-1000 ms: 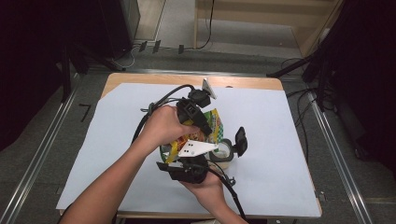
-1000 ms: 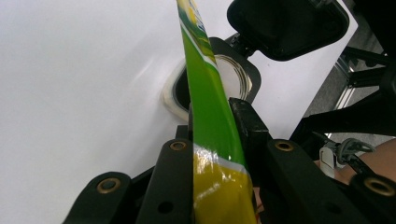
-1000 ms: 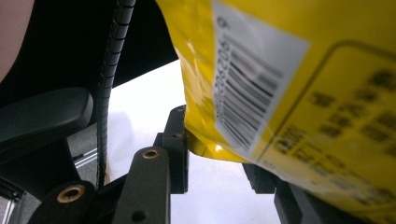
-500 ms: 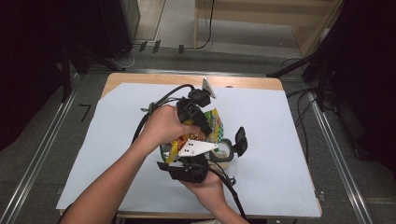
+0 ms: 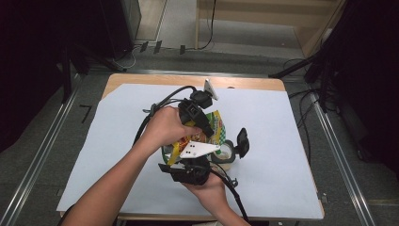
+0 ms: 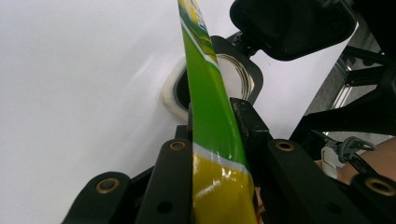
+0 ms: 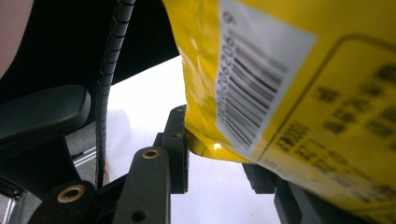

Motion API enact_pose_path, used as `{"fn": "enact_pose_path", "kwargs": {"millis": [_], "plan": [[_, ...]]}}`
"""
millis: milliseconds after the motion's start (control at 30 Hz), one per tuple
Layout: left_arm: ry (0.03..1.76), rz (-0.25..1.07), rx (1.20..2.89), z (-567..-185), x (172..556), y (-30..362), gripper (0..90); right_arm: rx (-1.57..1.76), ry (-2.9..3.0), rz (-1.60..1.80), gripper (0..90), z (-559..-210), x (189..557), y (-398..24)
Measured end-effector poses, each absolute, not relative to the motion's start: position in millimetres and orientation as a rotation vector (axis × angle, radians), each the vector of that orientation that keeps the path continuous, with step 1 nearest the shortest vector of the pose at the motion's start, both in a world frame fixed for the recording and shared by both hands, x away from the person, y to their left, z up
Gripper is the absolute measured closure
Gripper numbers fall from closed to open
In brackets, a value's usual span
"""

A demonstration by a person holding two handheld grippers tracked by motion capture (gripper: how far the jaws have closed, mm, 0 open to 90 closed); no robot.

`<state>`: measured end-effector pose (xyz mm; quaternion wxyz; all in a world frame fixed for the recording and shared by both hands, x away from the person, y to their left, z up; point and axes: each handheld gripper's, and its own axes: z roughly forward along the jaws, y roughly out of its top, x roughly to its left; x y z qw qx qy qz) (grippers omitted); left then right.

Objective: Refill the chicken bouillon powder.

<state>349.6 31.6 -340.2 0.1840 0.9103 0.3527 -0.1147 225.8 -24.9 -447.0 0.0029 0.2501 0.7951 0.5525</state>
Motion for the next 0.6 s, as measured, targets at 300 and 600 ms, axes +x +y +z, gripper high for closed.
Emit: {"fn": "enact_pose_path", "kwargs": {"millis": [300,600], "plan": [[1.0,-0.334,2.568,-342.1,350.2,32.1,78.6,0.782,2.493,1.725,66.7,-447.5,225.6,-24.8],[1.0,-0.344,2.563,-343.9,351.1,32.9,78.8,0.781,2.494,1.709,66.6,-448.1,225.4,-24.9]]}}
